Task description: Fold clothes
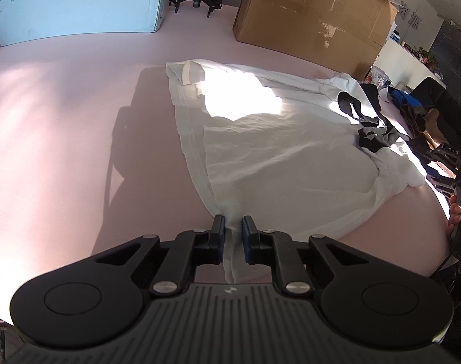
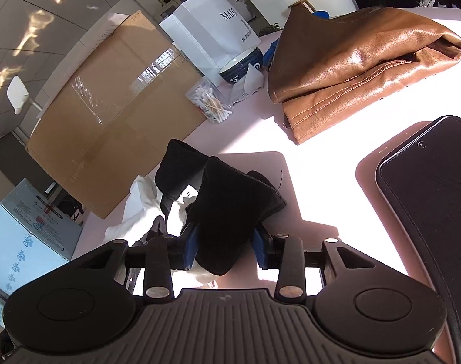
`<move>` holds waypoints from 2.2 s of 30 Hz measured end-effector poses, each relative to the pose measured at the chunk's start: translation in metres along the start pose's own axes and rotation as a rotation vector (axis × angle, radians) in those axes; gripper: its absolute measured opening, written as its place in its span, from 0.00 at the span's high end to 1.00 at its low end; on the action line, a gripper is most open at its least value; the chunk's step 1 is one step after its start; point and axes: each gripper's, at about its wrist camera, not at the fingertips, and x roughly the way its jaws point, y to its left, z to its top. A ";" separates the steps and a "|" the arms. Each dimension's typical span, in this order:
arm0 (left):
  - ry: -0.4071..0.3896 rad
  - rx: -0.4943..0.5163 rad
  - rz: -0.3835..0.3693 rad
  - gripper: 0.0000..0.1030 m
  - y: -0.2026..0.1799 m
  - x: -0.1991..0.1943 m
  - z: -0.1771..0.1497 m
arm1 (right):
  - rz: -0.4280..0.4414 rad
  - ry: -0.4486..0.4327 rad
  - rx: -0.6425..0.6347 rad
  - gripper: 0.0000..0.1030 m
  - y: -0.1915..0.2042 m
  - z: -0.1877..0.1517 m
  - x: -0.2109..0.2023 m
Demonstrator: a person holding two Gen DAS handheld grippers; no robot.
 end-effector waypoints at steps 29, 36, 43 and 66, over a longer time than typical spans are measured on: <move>-0.116 -0.080 -0.071 0.95 0.022 -0.028 0.019 | 0.213 0.107 0.087 0.96 -0.012 0.008 -0.071; -0.028 -0.059 -0.033 0.95 0.022 -0.003 0.012 | 0.159 0.182 0.106 0.86 -0.027 -0.001 -0.063; 0.020 -0.009 -0.084 0.35 0.022 -0.008 0.006 | 0.264 0.312 0.115 0.32 -0.027 -0.006 -0.064; 0.038 -0.089 -0.087 0.95 0.025 -0.003 0.006 | 0.334 0.318 0.067 0.92 -0.007 -0.024 -0.052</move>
